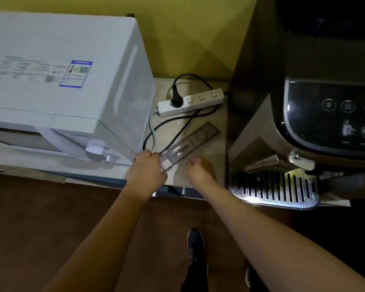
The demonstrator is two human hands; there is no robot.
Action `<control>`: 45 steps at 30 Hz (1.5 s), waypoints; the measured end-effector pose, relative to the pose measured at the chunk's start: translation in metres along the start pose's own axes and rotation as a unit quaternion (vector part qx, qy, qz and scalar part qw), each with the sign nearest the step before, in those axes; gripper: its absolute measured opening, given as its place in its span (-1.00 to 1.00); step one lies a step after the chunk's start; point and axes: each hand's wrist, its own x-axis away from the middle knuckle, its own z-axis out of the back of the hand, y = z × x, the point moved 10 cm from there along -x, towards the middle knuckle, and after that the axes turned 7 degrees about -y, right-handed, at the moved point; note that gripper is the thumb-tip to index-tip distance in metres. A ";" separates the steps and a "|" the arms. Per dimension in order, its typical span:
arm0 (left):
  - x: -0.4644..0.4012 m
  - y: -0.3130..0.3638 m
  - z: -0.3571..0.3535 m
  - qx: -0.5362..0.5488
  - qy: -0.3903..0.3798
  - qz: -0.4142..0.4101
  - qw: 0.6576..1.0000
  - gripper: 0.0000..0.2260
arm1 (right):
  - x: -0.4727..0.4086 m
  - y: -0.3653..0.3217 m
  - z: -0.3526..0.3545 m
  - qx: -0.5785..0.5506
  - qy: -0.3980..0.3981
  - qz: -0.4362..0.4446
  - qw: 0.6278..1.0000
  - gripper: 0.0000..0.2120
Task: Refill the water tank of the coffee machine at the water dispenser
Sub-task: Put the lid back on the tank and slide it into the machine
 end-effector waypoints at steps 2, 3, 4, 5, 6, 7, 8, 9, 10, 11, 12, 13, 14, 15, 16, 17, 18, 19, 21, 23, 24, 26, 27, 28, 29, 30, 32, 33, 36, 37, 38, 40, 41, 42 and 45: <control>0.001 -0.002 -0.004 0.024 0.003 -0.008 1.000 -0.59 | -0.008 -0.004 -0.003 -0.043 0.017 -0.024 0.999 -0.69; 0.003 -0.004 -0.005 0.042 0.007 -0.010 0.999 -0.58 | -0.010 -0.007 -0.004 -0.048 0.030 -0.024 0.998 -0.70; 0.007 -0.008 -0.005 0.065 0.012 -0.011 0.998 -0.56 | -0.010 -0.011 -0.004 -0.047 0.044 -0.017 0.998 -0.72; 0.013 -0.011 -0.005 0.095 0.019 -0.008 0.995 -0.53 | -0.007 -0.016 -0.004 -0.048 0.058 -0.003 0.997 -0.76; 0.021 -0.015 -0.004 0.129 0.028 0.000 0.991 -0.50 | -0.001 -0.022 -0.003 -0.056 0.070 0.014 0.996 -0.80; 0.030 -0.019 -0.001 0.164 0.040 0.009 0.986 -0.48 | 0.007 -0.031 -0.001 -0.067 0.081 0.036 0.994 -0.84; 0.039 -0.021 0.005 0.196 0.059 0.015 0.979 -0.48 | 0.018 -0.042 0.002 -0.073 0.094 0.062 0.991 -0.87; 0.047 -0.023 0.012 0.225 0.084 0.018 0.971 -0.48 | 0.032 -0.057 0.008 -0.069 0.112 0.094 0.987 -0.89; 0.054 -0.023 0.020 0.253 0.107 0.020 0.961 -0.48 | 0.048 -0.076 0.015 -0.060 0.130 0.131 0.981 -0.90; 0.061 -0.021 0.032 0.278 0.132 0.019 0.951 -0.47 | 0.066 -0.095 0.021 -0.048 0.145 0.169 0.974 -0.90; 0.067 -0.019 0.046 0.305 0.155 0.020 0.939 -0.45 | 0.085 -0.116 0.029 -0.038 0.157 0.208 0.965 -0.89; 0.075 -0.016 0.062 0.330 0.182 0.017 0.926 -0.46 | 0.103 -0.135 0.037 -0.031 0.163 0.243 0.956 -0.88; 0.083 -0.010 0.081 0.351 0.214 0.009 0.912 -0.47 | 0.122 -0.153 0.045 -0.027 0.170 0.276 0.946 -0.87; 0.093 -0.004 0.102 0.366 0.248 -0.004 0.897 -0.47 | 0.140 -0.170 0.054 -0.022 0.178 0.307 0.935 -0.86; 0.104 0.004 0.125 0.376 0.287 -0.020 0.881 -0.47 | 0.159 -0.185 0.064 -0.016 0.189 0.334 0.923 -0.86; 0.115 0.012 0.147 0.382 0.326 -0.038 0.864 -0.47 | 0.178 -0.198 0.075 -0.012 0.201 0.359 0.911 -0.85; 0.126 0.021 0.168 0.382 0.363 -0.056 0.848 -0.48 | 0.197 -0.210 0.087 -0.016 0.211 0.383 0.899 -0.84; 0.136 0.032 0.187 0.374 0.396 -0.073 0.835 -0.49 | 0.215 -0.219 0.100 -0.022 0.220 0.406 0.887 -0.84; 0.148 0.054 0.218 0.355 0.430 -0.085 0.825 -0.48 | 0.248 -0.232 0.129 -0.033 0.240 0.440 0.865 -0.84; 0.155 0.082 0.242 0.363 0.438 -0.103 0.816 -0.47 | 0.277 -0.238 0.161 -0.037 0.264 0.469 0.842 -0.84; 0.161 0.099 0.253 0.366 0.449 -0.128 0.805 -0.48 | 0.291 -0.238 0.179 -0.040 0.280 0.484 0.828 -0.85; 0.172 0.136 0.270 0.364 0.468 -0.175 0.786 -0.46 | 0.317 -0.231 0.215 -0.041 0.320 0.505 0.800 -0.85; 0.176 0.155 0.275 0.367 0.468 -0.189 0.781 -0.44 | 0.328 -0.224 0.232 -0.038 0.341 0.511 0.788 -0.85; 0.179 0.174 0.279 0.365 0.466 -0.199 0.781 -0.43 | 0.338 -0.217 0.250 -0.037 0.359 0.516 0.777 -0.85; 0.183 0.194 0.282 0.357 0.467 -0.209 0.781 -0.42 | 0.347 -0.208 0.266 -0.040 0.373 0.519 0.768 -0.86; 0.187 0.214 0.285 0.348 0.469 -0.219 0.781 -0.41 | 0.354 -0.198 0.283 -0.044 0.384 0.521 0.761 -0.87; 0.197 0.255 0.288 0.334 0.468 -0.238 0.783 -0.40 | 0.368 -0.179 0.317 -0.048 0.405 0.522 0.749 -0.88; 0.201 0.275 0.289 0.326 0.467 -0.247 0.785 -0.40 | 0.374 -0.170 0.333 -0.051 0.413 0.521 0.745 -0.89; 0.211 0.333 0.287 0.291 0.463 -0.261 0.795 -0.41 | 0.386 -0.141 0.381 -0.068 0.429 0.514 0.740 -0.93; 0.213 0.352 0.285 0.274 0.461 -0.262 0.803 -0.40 | 0.387 -0.132 0.397 -0.076 0.432 0.506 0.743 -0.94; 0.214 0.371 0.282 0.257 0.456 -0.260 0.812 -0.40 | 0.385 -0.122 0.413 -0.083 0.435 0.497 0.746 -0.94; 0.216 0.409 0.275 0.224 0.443 -0.263 0.828 -0.39 | 0.379 -0.102 0.449 -0.094 0.443 0.478 0.752 -0.93; 0.217 0.428 0.271 0.208 0.439 -0.265 0.833 -0.39 | 0.374 -0.090 0.467 -0.102 0.446 0.471 0.754 -0.94; 0.219 0.447 0.266 0.193 0.436 -0.267 0.838 -0.40 | 0.367 -0.078 0.486 -0.109 0.450 0.463 0.756 -0.95; 0.215 0.498 0.247 0.146 0.408 -0.255 0.864 -0.41 | 0.340 -0.037 0.532 -0.128 0.461 0.424 0.769 -0.95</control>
